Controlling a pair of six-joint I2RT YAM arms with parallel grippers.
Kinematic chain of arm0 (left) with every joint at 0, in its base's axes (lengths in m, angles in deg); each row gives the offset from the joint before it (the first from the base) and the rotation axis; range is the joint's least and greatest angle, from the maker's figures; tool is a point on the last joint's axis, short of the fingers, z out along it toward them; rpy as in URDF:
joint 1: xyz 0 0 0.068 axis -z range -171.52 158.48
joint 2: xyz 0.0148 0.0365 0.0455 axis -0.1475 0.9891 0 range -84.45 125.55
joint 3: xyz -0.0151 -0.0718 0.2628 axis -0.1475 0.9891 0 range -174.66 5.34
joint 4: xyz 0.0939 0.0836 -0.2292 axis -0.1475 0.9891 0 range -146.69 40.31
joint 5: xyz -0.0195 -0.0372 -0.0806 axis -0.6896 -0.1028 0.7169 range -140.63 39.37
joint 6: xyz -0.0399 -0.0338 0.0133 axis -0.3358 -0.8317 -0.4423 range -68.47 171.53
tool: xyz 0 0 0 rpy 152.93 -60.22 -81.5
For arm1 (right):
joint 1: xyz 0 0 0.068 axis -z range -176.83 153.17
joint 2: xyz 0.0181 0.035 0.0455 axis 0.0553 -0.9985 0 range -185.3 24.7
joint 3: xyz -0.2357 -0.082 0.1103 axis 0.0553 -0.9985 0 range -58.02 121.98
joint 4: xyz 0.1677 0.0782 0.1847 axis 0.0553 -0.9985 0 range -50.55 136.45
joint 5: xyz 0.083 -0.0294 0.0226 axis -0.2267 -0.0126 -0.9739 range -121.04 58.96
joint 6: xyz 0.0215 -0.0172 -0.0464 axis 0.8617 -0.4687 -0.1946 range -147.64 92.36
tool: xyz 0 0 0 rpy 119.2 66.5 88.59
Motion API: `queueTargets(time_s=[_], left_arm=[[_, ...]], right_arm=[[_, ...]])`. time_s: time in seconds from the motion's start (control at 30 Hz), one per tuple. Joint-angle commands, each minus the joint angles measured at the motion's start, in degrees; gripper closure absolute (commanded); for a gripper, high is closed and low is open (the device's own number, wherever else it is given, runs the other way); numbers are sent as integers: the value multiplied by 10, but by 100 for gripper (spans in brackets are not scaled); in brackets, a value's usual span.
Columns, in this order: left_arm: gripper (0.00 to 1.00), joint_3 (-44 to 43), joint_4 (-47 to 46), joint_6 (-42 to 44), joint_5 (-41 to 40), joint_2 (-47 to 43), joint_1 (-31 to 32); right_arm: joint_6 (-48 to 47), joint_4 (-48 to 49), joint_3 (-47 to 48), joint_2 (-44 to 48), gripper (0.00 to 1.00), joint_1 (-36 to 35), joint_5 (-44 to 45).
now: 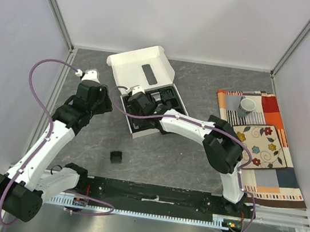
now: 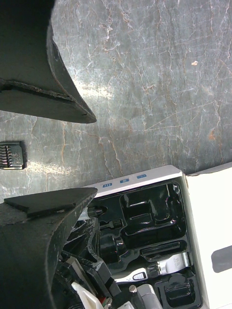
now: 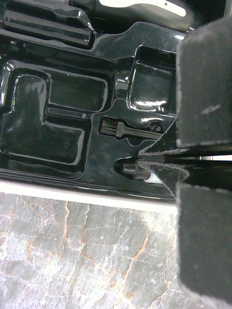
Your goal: Sort the hair-cutting tools
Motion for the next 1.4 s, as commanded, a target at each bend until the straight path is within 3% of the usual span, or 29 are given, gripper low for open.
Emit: queueTargets(time_s=[0.0, 0.57, 0.8, 1.0, 1.1, 1.13, 1.23, 1.37], left_arm=[[37, -13, -14, -5, 6, 1, -4], [37, -14, -15, -5, 8, 0, -4], [37, -14, -15, -3, 14, -1, -4], [37, -14, -15, 0, 23, 6, -3], [38, -13, -16, 1, 34, 11, -3], [38, -14, -16, 1, 38, 14, -3], [39, -15, -16, 1, 43, 18, -3], [39, -13, -17, 1, 46, 18, -4]], right_arm=[[10, 26, 17, -18, 100, 0, -23], [2, 27, 19, 24, 100, -1, -17], [-8, 26, -29, 80, 100, 2, 15], [-8, 27, -121, 166, 78, 6, 29], [-10, 20, -163, 205, 62, 7, 49], [-10, 15, -171, 212, 51, 7, 58], [0, 3, -204, 241, 36, 22, 78], [28, 3, -257, 264, 28, 65, 70]])
